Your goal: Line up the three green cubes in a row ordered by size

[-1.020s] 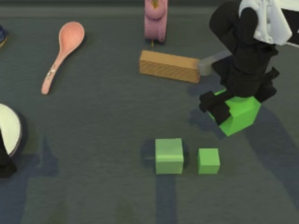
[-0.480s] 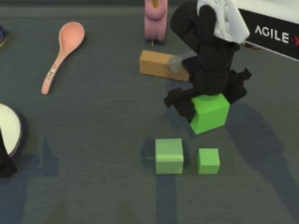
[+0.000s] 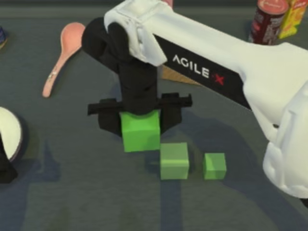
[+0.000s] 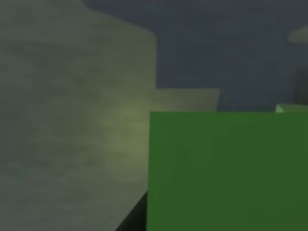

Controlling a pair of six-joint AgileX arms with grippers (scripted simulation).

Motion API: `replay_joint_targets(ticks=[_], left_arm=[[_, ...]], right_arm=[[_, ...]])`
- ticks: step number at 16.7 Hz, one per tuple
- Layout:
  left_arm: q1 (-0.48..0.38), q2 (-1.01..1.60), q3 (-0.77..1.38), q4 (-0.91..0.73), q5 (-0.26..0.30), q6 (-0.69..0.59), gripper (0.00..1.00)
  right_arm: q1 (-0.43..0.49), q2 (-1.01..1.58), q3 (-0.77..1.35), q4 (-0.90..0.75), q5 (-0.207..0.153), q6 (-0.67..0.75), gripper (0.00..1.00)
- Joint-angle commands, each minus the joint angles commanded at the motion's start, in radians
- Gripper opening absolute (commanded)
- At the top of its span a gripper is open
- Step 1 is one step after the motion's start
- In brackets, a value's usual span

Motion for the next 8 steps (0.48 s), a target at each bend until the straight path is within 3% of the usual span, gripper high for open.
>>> replay_joint_targets(ticks=[4,8], left_arm=[[0.000,0.000,0.000,0.000,0.000,0.000,1.00],[0.000,0.000,0.000,0.000,0.000,0.000,1.00]], right_arm=[[0.089,0.070,0.162,-0.068,0.004,0.165,0.00],[0.102,0.078,0.182,-0.077,0.005,0.185,0.00]])
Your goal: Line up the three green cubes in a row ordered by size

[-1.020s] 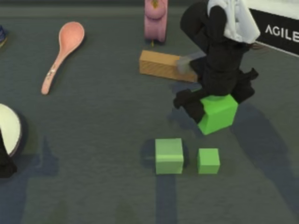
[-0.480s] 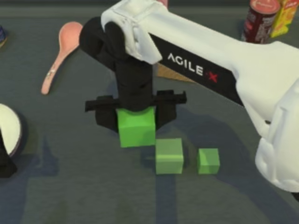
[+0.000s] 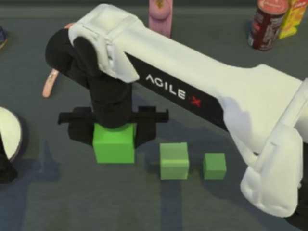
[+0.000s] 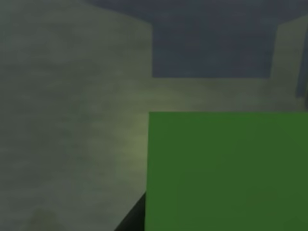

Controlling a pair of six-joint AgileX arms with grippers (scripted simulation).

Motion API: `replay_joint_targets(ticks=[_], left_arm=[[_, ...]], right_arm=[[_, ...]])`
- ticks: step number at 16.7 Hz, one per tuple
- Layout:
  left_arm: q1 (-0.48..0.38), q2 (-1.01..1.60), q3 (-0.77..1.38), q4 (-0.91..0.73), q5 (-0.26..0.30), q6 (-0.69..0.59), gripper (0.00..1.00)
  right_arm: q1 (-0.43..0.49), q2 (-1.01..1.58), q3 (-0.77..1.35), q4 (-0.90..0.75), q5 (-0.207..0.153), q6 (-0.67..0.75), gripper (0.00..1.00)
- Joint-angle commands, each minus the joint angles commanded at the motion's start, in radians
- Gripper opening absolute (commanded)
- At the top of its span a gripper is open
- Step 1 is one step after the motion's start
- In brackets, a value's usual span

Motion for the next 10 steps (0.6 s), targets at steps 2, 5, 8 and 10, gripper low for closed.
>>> replay_joint_targets(ticks=[2,5,8,10], left_arm=[[0.000,0.000,0.000,0.000,0.000,0.000,1.00],[0.000,0.000,0.000,0.000,0.000,0.000,1.00],[0.000,0.000,0.000,0.000,0.000,0.000,1.00],[0.000,0.000,0.000,0.000,0.000,0.000,1.00]], right_arm=[[-0.004,-0.004,-0.002,0.003,-0.002,0.000,0.00],[-0.003,-0.012,-0.043,0.043,-0.001,-0.002,0.00],[-0.002,-0.023,-0.173,0.154,-0.001,0.000,0.00],[0.000,-0.029,-0.269,0.237,-0.001,0.001,0.00]])
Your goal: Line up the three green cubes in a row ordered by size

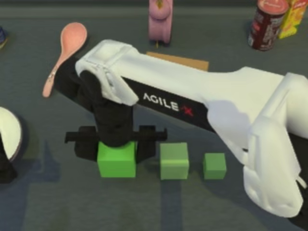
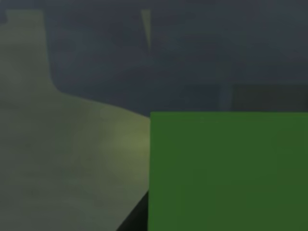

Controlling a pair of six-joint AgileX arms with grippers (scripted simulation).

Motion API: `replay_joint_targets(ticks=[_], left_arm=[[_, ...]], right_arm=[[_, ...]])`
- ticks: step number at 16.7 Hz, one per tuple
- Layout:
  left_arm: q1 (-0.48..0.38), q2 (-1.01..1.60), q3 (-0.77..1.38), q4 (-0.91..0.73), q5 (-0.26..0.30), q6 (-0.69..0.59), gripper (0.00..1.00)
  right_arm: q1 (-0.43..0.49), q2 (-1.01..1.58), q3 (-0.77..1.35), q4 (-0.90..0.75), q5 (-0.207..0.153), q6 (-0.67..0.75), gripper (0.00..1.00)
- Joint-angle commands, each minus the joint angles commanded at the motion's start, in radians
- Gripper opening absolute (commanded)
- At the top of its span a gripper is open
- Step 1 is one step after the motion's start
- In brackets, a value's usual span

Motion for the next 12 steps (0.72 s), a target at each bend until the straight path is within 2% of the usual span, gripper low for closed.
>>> replay_joint_targets(ticks=[3,7,12], left_arm=[[0.000,0.000,0.000,0.000,0.000,0.000,1.00],[0.000,0.000,0.000,0.000,0.000,0.000,1.00],[0.000,0.000,0.000,0.000,0.000,0.000,1.00]], right_arm=[[0.003,-0.004,-0.069,0.068,0.000,0.001,0.00],[0.003,-0.004,-0.071,0.070,0.000,0.002,0.00],[0.003,-0.004,-0.071,0.070,0.000,0.002,0.38]])
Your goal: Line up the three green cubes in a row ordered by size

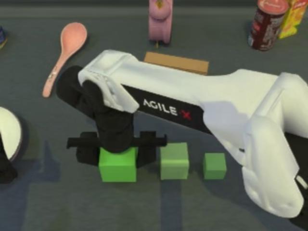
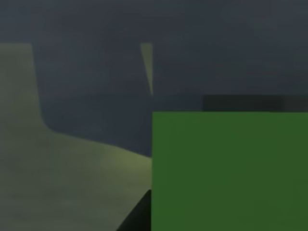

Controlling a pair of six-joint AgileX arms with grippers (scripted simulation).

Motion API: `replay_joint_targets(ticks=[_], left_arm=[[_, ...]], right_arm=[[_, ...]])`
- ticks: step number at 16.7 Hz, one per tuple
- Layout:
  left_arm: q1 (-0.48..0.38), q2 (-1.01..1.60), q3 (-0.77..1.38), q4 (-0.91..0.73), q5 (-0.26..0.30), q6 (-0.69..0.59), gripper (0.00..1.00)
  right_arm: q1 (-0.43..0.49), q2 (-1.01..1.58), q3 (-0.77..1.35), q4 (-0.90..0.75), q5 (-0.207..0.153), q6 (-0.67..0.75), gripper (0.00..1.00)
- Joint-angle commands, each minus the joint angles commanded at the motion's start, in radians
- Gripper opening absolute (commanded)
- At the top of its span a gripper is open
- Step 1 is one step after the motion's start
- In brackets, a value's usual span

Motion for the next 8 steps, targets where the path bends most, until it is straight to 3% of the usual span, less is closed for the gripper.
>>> replay_joint_targets(ticks=[8], left_arm=[[0.000,0.000,0.000,0.000,0.000,0.000,1.00]], right_arm=[[0.000,0.000,0.000,0.000,0.000,0.000,0.98]])
